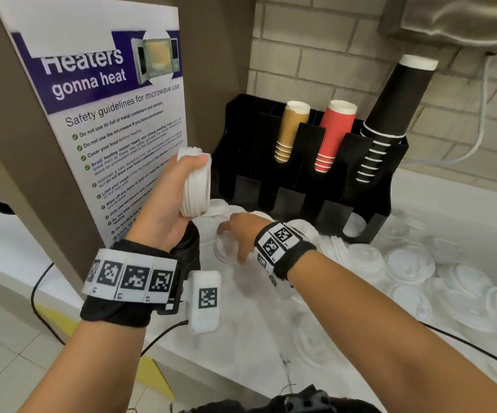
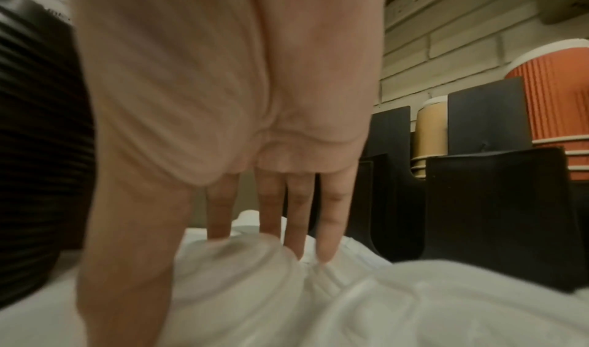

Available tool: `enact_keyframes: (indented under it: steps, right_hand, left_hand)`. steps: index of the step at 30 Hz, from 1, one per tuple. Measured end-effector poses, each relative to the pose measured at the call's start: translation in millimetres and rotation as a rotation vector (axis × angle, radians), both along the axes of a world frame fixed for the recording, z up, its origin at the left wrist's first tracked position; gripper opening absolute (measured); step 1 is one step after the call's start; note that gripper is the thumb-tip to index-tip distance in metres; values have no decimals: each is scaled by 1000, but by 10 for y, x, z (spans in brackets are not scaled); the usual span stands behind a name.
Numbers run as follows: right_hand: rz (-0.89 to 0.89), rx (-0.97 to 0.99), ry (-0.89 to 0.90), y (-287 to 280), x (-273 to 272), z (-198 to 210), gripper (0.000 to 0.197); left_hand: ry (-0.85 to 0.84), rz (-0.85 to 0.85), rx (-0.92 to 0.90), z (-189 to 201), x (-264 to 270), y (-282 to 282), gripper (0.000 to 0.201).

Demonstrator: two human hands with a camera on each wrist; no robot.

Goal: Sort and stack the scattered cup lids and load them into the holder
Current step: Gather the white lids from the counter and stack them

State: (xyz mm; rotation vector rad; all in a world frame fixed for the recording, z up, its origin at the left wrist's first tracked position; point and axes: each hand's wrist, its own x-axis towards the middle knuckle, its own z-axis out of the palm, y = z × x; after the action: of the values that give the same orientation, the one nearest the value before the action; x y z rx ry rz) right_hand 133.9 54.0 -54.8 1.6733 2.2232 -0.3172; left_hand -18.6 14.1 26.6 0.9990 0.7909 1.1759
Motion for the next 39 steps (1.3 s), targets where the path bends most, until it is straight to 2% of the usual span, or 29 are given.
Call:
enact_keyframes:
  steps: [2, 6, 8, 11, 15, 18, 21, 24, 27, 30, 32, 35, 37, 39]
  right_hand:
    - [-35, -11, 103, -5, 89, 47, 81]
    - [-288, -6, 671, -86, 410, 340, 57]
    - [-313, -19, 855, -137, 537, 474, 50]
    - [-223, 69, 868, -229, 609, 572, 56]
    - [-72, 330, 843, -291, 571, 668, 64]
    - [-57, 470, 949, -369, 546, 784, 65]
    - [-88, 401, 1223, -475, 509, 881, 63]
    - [-58, 248, 1347, -532, 429, 935, 62]
    - [-33, 248, 1333, -535, 377, 936, 62]
    - [-126, 269, 1238, -531, 440, 894, 58]
    - [-166, 133, 958, -530, 475, 812, 57]
    - [-95, -165, 436, -535, 367, 566, 60]
    - [-41, -270, 265, -525, 265, 384, 65]
    - [-58, -245, 192, -460, 240, 296, 73]
  left_hand:
    - [-14, 3, 1, 0, -14, 4, 29]
    - [-28, -11, 18, -7, -43, 40, 25]
    - [-38, -5, 25, -23, -45, 60, 25]
    - [-50, -8, 29, -31, 3, 78, 24]
    - [-83, -39, 20, -56, 93, 67, 21]
    - [-109, -65, 9, -59, 147, 52, 15]
    - [-152, -127, 16, -51, 177, 40, 17]
    - [-216, -205, -3, -44, 201, 21, 40]
    - [-207, -215, -11, -35, 216, 6, 48]
    - [-226, -158, -2, -17, 178, 20, 30]
    - [-233, -84, -11, 3, 120, 41, 21]
    - [-222, -34, -9, 22, 58, 72, 18]
    - [-219, -25, -10, 28, 44, 73, 17]
    - [-219, -27, -12, 22, 40, 70, 18]
